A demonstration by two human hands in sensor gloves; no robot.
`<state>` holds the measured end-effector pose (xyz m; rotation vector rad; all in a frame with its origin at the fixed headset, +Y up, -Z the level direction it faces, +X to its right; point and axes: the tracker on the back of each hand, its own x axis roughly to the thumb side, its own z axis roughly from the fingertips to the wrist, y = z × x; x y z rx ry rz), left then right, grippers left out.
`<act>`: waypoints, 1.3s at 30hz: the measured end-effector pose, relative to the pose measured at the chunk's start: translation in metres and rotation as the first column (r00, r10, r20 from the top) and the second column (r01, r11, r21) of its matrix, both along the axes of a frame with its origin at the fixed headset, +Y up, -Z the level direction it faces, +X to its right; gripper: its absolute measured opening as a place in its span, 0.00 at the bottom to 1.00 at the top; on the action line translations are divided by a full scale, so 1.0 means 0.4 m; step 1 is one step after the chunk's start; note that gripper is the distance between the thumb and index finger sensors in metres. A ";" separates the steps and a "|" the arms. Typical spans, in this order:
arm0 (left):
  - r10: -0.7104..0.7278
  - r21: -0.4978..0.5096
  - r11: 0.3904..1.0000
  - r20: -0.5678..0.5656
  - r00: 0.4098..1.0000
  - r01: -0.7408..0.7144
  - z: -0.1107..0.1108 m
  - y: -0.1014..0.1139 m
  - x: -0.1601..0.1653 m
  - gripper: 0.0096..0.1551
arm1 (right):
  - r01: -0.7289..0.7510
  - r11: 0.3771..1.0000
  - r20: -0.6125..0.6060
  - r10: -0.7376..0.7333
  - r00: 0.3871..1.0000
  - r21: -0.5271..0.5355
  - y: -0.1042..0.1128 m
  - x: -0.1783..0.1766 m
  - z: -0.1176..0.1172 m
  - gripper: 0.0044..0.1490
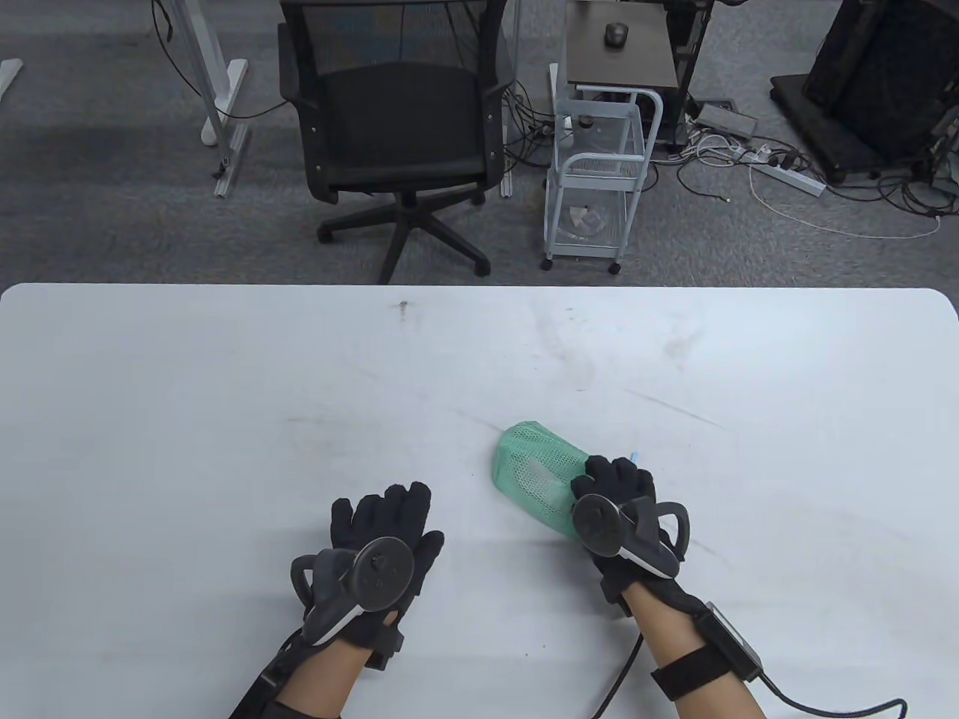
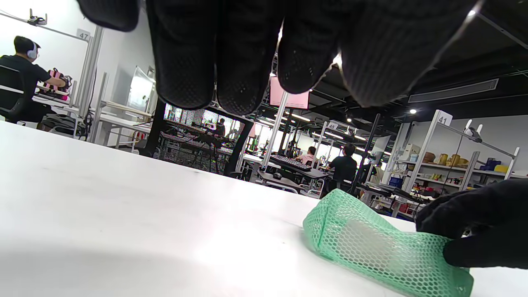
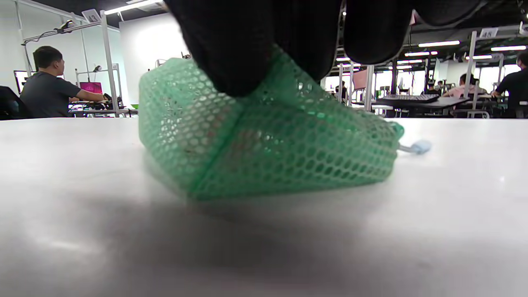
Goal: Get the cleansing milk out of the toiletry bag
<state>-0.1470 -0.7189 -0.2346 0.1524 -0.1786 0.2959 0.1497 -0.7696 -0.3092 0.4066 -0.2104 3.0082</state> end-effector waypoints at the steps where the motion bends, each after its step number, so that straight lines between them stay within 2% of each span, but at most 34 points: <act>1: 0.000 0.000 1.000 0.000 1.000 0.000 0.000 0.000 0.000 0.38 | -0.005 1.000 -0.003 0.005 1.000 0.013 0.003 0.000 0.002 0.22; 7: 0.001 0.003 1.000 -0.001 1.000 -0.001 0.000 0.000 -0.004 0.38 | 0.016 0.992 -0.041 -0.011 0.999 0.128 0.036 0.006 0.016 0.21; 15: 0.021 0.008 1.000 0.003 1.000 -0.021 -0.001 0.004 -0.013 0.38 | 0.121 0.967 -0.117 -0.096 0.988 0.223 0.084 0.010 0.043 0.20; 21: 0.032 0.010 0.999 0.019 0.999 -0.032 0.000 0.005 -0.018 0.38 | 0.174 0.954 -0.197 -0.126 0.972 0.245 0.108 0.008 0.069 0.20; 29: 0.026 -0.026 0.999 0.107 0.994 -0.023 0.004 -0.008 0.006 0.38 | 0.230 0.944 -0.332 -0.143 0.932 0.239 0.127 -0.015 0.122 0.20; 39: -0.030 -0.114 0.992 0.200 0.979 0.053 -0.004 -0.051 0.031 0.36 | 0.165 0.970 -0.410 -0.078 0.909 0.180 0.115 -0.053 0.164 0.20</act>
